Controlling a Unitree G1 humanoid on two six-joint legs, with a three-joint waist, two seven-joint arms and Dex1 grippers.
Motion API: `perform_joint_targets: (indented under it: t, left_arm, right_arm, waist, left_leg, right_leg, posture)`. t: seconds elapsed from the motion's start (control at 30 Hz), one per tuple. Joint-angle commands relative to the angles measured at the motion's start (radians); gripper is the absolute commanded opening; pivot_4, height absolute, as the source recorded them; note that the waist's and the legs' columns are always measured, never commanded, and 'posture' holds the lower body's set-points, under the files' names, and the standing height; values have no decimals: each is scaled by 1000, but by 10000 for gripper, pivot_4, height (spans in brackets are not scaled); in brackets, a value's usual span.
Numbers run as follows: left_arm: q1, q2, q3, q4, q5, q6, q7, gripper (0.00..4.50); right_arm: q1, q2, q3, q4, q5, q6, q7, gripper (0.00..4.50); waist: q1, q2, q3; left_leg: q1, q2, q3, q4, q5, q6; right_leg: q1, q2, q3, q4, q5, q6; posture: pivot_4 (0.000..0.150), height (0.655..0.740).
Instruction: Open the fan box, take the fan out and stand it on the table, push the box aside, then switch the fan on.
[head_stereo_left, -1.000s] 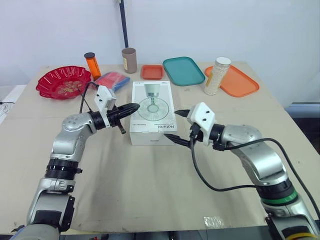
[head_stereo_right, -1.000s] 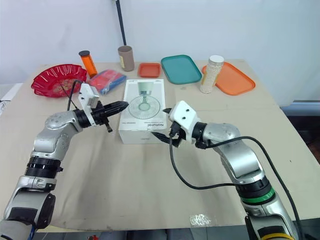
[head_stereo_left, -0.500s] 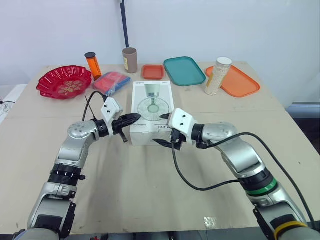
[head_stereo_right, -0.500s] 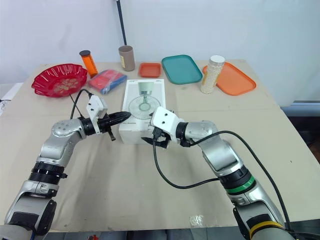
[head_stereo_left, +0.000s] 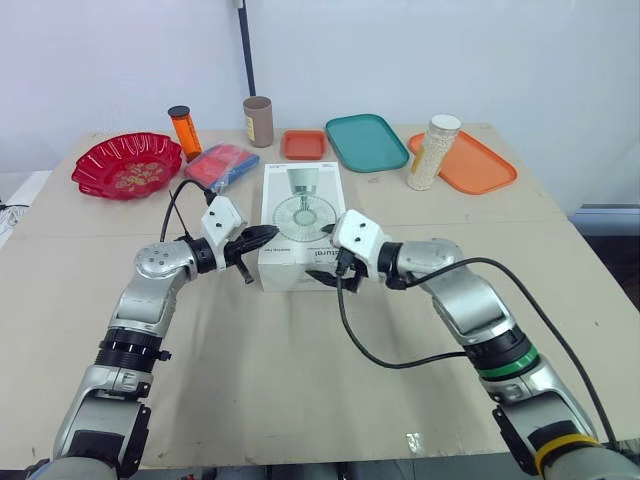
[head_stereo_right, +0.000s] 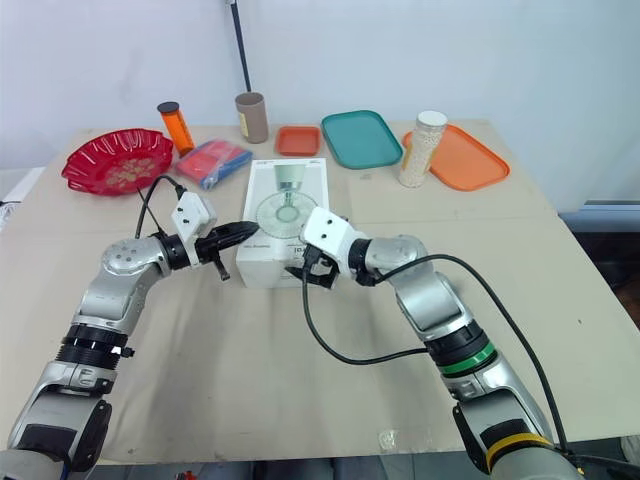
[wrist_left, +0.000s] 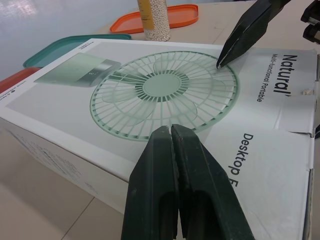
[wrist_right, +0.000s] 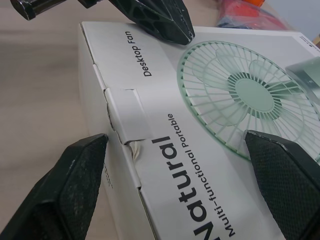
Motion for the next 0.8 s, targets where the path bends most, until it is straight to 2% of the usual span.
perform_joint_targets:
  t: [0.03, 0.43, 0.63, 0.8]
  left_arm:
    - [18, 10, -11, 10, 17, 12, -1, 1308]
    - [32, 2, -14, -9, 13, 20, -1, 1308]
    - [39, -2, -22, -18, 13, 25, -6, 1308]
    - [34, -1, -24, -6, 18, 24, -13, 1308]
  right_arm:
    - [-32, 7, -54, -52, 38, 19, 15, 45000]
    - [-68, 38, -96, 3, 25, 75, -46, 45000]
    - [-119, 77, -199, 35, 74, 165, -121, 45000]
    - [-115, 89, -260, -27, 160, 242, -109, 45000]
  waist:
    - [0, 0, 0]
    - [0, 0, -1]
    - [0, 0, -1]
    - [0, 0, -2]
  left_leg:
    - [0, 0, 0, 0, 0, 0]
    - [0, 0, 0, 0, 0, 0]
    - [0, 0, 0, 0, 0, 0]
    - [0, 0, 0, -1, 0, 0]
  right_leg:
    - [0, 0, 0, 0, 0, 0]
    - [0, 0, 0, 0, 0, 0]
    - [0, 0, 0, 0, 0, 0]
    - [0, 0, 0, 0, 0, -1]
  posture:
    - [1500, 7400]
    - [1500, 7400]
    - [1500, 7400]
    - [1500, 7400]
